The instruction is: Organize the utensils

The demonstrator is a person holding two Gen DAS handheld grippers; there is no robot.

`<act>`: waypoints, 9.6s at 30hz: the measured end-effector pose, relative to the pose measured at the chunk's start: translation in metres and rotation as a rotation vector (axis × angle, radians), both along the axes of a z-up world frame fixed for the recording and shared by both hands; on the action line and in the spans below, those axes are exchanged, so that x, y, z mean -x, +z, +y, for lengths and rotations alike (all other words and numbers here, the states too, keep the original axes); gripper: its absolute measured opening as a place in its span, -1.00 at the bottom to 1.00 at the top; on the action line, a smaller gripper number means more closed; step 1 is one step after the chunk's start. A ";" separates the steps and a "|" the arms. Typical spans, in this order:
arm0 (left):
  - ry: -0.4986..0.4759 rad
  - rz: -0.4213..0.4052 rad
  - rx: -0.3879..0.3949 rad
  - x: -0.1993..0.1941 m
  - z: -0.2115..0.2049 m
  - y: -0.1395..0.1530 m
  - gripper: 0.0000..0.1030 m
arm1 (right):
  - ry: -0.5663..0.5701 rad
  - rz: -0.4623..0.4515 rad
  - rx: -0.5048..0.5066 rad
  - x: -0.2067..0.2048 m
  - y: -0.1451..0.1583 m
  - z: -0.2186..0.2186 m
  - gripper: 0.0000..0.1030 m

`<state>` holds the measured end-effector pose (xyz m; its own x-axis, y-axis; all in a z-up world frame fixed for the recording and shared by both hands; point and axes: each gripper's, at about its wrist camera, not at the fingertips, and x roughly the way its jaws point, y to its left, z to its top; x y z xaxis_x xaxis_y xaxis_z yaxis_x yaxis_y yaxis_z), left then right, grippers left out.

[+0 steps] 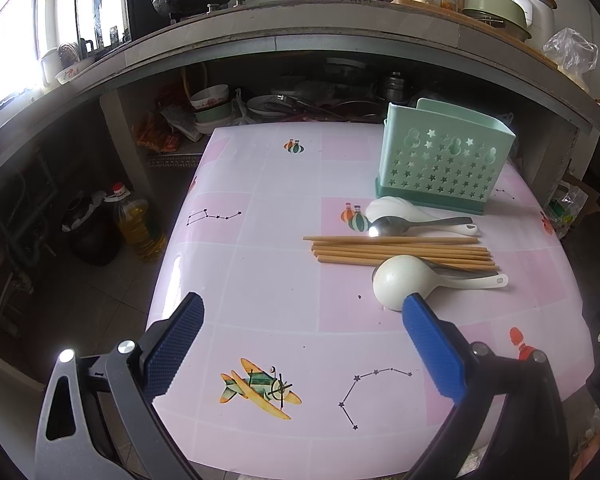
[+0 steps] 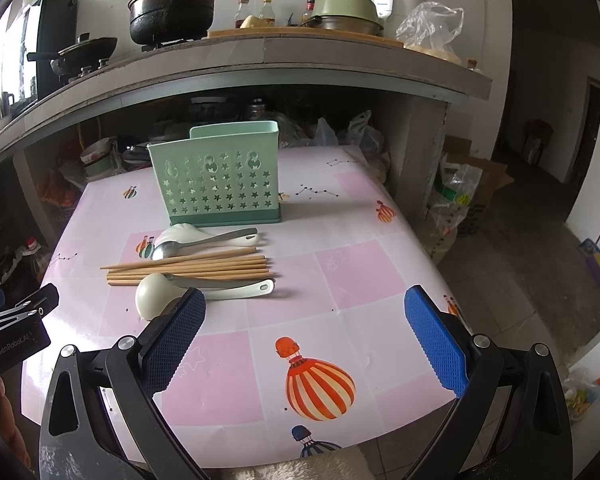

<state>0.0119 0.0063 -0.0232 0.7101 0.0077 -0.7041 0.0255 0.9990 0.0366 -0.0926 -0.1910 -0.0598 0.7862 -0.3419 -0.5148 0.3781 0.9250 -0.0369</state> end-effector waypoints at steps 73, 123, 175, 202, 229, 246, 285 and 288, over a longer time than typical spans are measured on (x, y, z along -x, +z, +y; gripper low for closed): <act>-0.476 0.012 -0.053 -0.054 -0.070 -0.093 -0.73 | 0.106 0.095 0.016 -0.063 -0.047 -0.025 0.85; -0.243 -0.300 -0.090 -0.050 0.021 0.018 -0.92 | 0.615 0.247 0.819 -0.094 -0.068 0.043 -0.97; -0.992 -0.160 -1.035 -0.214 -0.177 0.110 0.33 | 0.344 -0.050 -0.007 -0.071 -0.013 -0.078 -0.95; -0.352 -0.131 0.247 -0.081 0.014 0.006 0.67 | 0.410 -0.371 -0.212 -0.233 0.127 -0.086 -0.96; -0.265 -0.106 0.285 -0.078 0.042 -0.027 0.67 | 0.307 -0.030 0.000 -0.249 0.066 -0.073 -0.79; -0.263 -0.118 0.245 -0.069 0.035 -0.020 0.67 | 0.344 -0.114 -0.011 -0.197 0.091 -0.079 -0.14; -0.344 0.086 0.127 -0.170 -0.029 -0.089 -0.72 | 0.453 0.205 -0.314 -0.207 -0.059 -0.034 -0.70; -0.353 0.088 0.142 -0.169 -0.030 -0.090 -0.72 | 0.463 0.205 -0.273 -0.208 -0.064 -0.028 -0.70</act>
<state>0.1808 -0.0234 -0.1130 0.5881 -0.3285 -0.7391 0.3654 0.9231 -0.1195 0.1151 -0.2186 -0.1240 0.6971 0.1807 -0.6938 -0.0581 0.9788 0.1965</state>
